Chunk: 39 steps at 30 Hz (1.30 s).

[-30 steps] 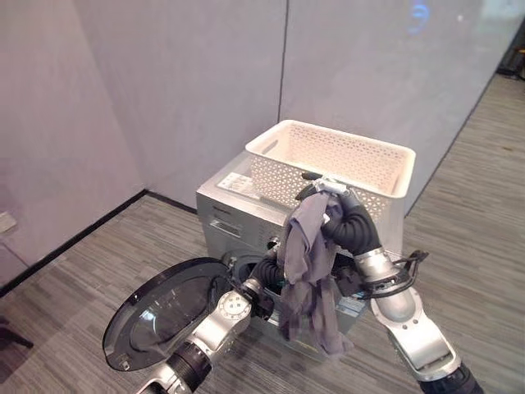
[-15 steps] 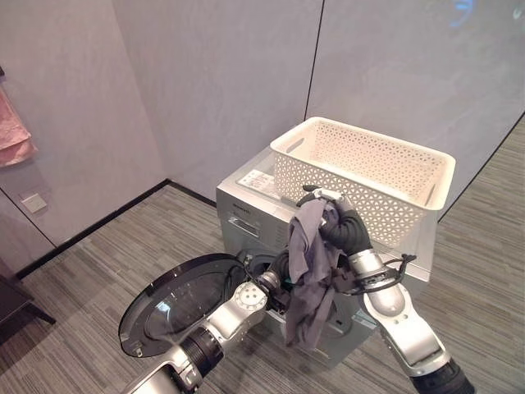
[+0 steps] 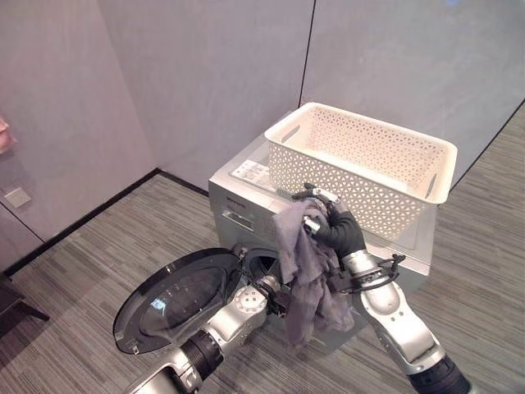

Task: Grab the laundry basket,head to the washer,open it,put in the laundry and shut it.

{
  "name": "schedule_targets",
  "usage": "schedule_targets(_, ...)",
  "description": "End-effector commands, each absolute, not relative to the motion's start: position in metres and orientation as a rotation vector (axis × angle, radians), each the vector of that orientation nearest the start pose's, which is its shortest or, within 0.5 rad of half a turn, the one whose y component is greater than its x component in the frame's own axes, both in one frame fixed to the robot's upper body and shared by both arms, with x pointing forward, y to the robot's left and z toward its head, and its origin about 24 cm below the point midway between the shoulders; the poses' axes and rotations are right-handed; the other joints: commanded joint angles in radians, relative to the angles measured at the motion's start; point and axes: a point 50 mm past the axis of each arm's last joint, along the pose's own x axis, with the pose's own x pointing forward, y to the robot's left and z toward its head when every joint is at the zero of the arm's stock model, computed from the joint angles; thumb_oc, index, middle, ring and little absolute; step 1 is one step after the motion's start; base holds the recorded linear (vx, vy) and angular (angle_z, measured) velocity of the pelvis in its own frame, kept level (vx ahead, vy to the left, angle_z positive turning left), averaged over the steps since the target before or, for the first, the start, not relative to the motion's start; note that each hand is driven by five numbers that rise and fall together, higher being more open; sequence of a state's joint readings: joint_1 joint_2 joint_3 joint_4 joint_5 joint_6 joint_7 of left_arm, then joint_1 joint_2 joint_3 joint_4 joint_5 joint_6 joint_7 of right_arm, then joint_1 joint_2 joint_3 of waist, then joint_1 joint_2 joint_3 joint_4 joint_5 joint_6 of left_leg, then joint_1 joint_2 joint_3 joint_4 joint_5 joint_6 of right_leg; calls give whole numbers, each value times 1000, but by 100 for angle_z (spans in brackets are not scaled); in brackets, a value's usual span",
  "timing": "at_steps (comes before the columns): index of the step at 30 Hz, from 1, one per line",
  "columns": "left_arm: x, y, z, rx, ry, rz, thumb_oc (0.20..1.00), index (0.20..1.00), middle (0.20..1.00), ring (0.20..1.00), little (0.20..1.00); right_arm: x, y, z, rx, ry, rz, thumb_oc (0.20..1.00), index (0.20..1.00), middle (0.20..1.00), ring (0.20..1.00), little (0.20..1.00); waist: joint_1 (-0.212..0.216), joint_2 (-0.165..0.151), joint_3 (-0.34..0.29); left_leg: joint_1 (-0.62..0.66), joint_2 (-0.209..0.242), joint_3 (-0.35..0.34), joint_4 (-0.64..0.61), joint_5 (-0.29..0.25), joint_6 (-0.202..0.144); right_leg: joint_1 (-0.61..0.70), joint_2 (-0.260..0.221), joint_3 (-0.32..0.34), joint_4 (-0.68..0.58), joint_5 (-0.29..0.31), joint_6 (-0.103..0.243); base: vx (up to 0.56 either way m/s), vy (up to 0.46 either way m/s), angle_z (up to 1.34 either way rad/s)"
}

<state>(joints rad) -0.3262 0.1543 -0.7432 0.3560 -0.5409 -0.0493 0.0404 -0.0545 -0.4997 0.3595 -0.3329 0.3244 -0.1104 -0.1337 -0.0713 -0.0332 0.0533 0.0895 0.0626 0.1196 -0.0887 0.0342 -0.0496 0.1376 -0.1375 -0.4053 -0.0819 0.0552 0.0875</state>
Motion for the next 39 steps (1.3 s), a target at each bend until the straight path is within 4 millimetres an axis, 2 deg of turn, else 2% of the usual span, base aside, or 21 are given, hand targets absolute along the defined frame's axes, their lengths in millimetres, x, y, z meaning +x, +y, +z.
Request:
schedule_targets(1, 261, 8, 27, -201, 132, -682, 200, 200, 200, 200, 200, 235, -143, 145, 18, -473, 395, 1000, 1000, 1000, 1000, 1000, -2, -2, -54, -38, 43, 117, 3, -3, 5, -44, -27, 109, 168, -161, 19, 0, 0, 0)
schedule_targets(4, 258, 24, 23, -233, 130, -673, 200, 200, 200, 200, 200, 222, -175, 162, 85, -547, 400, 1000, 1000, 1000, 1000, 1000, -21, 0, -63, -34, 43, 128, 1, -11, 2, -48, -27, 116, 163, -157, 27, 25, 5, -4)
schedule_targets(6, 256, 26, 21, -236, 137, -674, 200, 200, 200, 200, 200, 220, -181, 165, 95, -557, 394, 1000, 1000, 1000, 1000, 1000, -23, 0, -67, -35, 43, 130, 1, -12, 2, -50, -27, 118, 162, -155, 29, 19, 13, -15)
schedule_targets(7, 255, 31, 17, -244, 150, -662, 200, 200, 200, 200, 200, 218, -193, 177, 126, -603, 396, 1000, 1000, 1000, 1000, 1000, -33, 0, -72, -35, 43, 135, 1, -15, 1, -54, -27, 124, 159, -151, 31, 11, 17, -22)
schedule_targets(11, 251, 45, 8, -252, 175, -619, 200, 200, 200, 200, 200, 212, -216, 194, 176, -679, 356, 1000, 1000, 1000, 1000, 1000, -44, -5, -82, -34, 44, 140, 1, -21, 1, -59, -23, 131, 161, -151, 34, 17, 8, -10)
schedule_targets(13, 250, 53, 3, -258, 190, -583, 200, 200, 200, 200, 200, 211, -237, 189, 222, -681, 212, 1000, 1000, 1000, 1000, 1000, -51, -7, -85, -33, 45, 145, 1, -23, 1, -62, -22, 137, 161, -148, 36, 21, 0, -8)
schedule_targets(16, 247, 60, -1, -275, 207, -552, 200, 200, 200, 200, 200, 210, -250, 178, 272, -660, 115, 1000, 1000, 1000, 1000, 1000, -55, -7, -85, -31, 45, 149, 1, -27, 1, -65, -21, 142, 159, -146, 37, 19, -6, -6)
schedule_targets(17, 245, 64, -5, -288, 223, -525, 200, 200, 200, 200, 200, 209, -267, 160, 368, -636, -20, 1000, 1000, 1000, 1000, 1000, -60, -6, -83, -31, 45, 153, 1, -29, 2, -68, -20, 146, 157, -144, 38, 11, -4, -10)
schedule_targets(18, 245, 64, -5, -288, 224, -525, 200, 200, 200, 200, 200, 209, -267, 160, 368, -636, -20, 1000, 1000, 1000, 1000, 1000, -60, -6, -83, -31, 45, 153, 1, -29, 2, -68, -20, 146, 157, -144, 38, 27, -3, -12)
schedule_targets(19, 242, 68, -10, -308, 245, -499, 200, 200, 200, 200, 200, 205, -284, 138, 467, -609, -190, 1000, 1000, 1000, 1000, 1000, -64, -3, -82, -34, 44, 156, 1, -31, 3, -70, -19, 148, 152, -142, 39, 32, 0, -9)
schedule_targets(21, 239, 72, -16, -319, 269, -472, 200, 200, 200, 200, 200, 199, -302, 114, 538, -573, -364, 1000, 1000, 1000, 1000, 1000, -70, 0, -80, -37, 42, 158, 1, -33, 3, -70, -17, 151, 146, -141, 41, 40, -1, -7)
schedule_targets(26, 233, 83, -27, -327, 316, -403, 200, 200, 200, 200, 200, 170, -342, 47, 562, -353, -804, 1000, 1000, 1000, 1000, 1000, -78, 0, -66, -47, 40, 164, 1, -39, -1, -75, -17, 153, 129, -137, 45, 25, -3, -3)
schedule_targets(27, 233, 85, -29, -328, 320, -387, 200, 200, 200, 200, 200, 163, -344, 32, 574, -293, -863, 1000, 1000, 1000, 1000, 1000, -81, 1, -61, -57, 40, 164, 1, -34, -1, -83, -16, 154, 122, -129, 45, 4, -11, -3)
schedule_targets(28, 233, 85, -29, -328, 320, -387, 200, 200, 200, 200, 200, 163, -344, 32, 575, -293, -863, 1000, 1000, 1000, 1000, 1000, -81, 1, -62, -58, 40, 164, 1, -34, -1, -84, -16, 154, 121, -128, 45, -45, -12, -6)
schedule_targets(29, 233, 89, -30, -336, 322, -361, 200, 200, 200, 200, 200, 150, -344, 2, 572, -152, -937, 1000, 1000, 1000, 1000, 1000, -87, 1, -46, -70, 40, 168, 1, -32, -3, -96, -17, 158, 119, -123, 47, -43, 0, -8)
schedule_targets(30, 232, 89, -32, -348, 327, -344, 200, 200, 200, 200, 200, 140, -343, -16, 570, -66, -983, 1000, 1000, 1000, 1000, 1000, -91, 2, -33, -72, 39, 174, 1, -35, -4, -102, -19, 163, 120, -123, 49, -69, 4, -10)
schedule_targets(32, 231, 92, -34, -355, 331, -326, 200, 200, 200, 200, 200, 129, -338, -45, 567, 101, -1023, 1000, 1000, 1000, 1000, 1000, -93, 3, -18, -85, 40, 188, 1, -33, -6, -120, -19, 172, 117, -115, 51, -75, 4, -16)
schedule_targets(35, 229, 93, -35, -374, 338, -318, 200, 200, 200, 200, 200, 97, -326, -90, 563, 369, -1095, 1000, 1000, 1000, 1000, 1000, -85, 5, 21, -115, 42, 195, 1, -19, -10, -158, -18, 175, 119, -107, 50, -83, -6, -18)
schedule_targets(37, 229, 94, -35, -374, 336, -320, 200, 200, 200, 200, 200, 91, -321, -100, 563, 439, -1093, 1000, 1000, 1000, 1000, 1000, -80, 6, 34, -133, 43, 195, 1, -10, -11, -177, -17, 176, 118, -99, 47, -129, -18, -8)
schedule_targets(38, 230, 92, -35, -371, 339, -330, 200, 200, 200, 200, 200, 81, -304, -118, 574, 572, -1075, 1000, 1000, 1000, 1000, 1000, -69, 6, 77, -160, 45, 190, 1, 0, -13, -209, -18, 175, 127, -98, 45, -162, -26, -2)
schedule_targets(39, 230, 92, -35, -371, 338, -330, 200, 200, 200, 200, 200, 82, -304, -118, 575, 571, -1074, 1000, 1000, 1000, 1000, 1000, -68, 7, 76, -165, 46, 191, 1, 5, -12, -214, -17, 175, 126, -93, 44, -225, -38, 5)
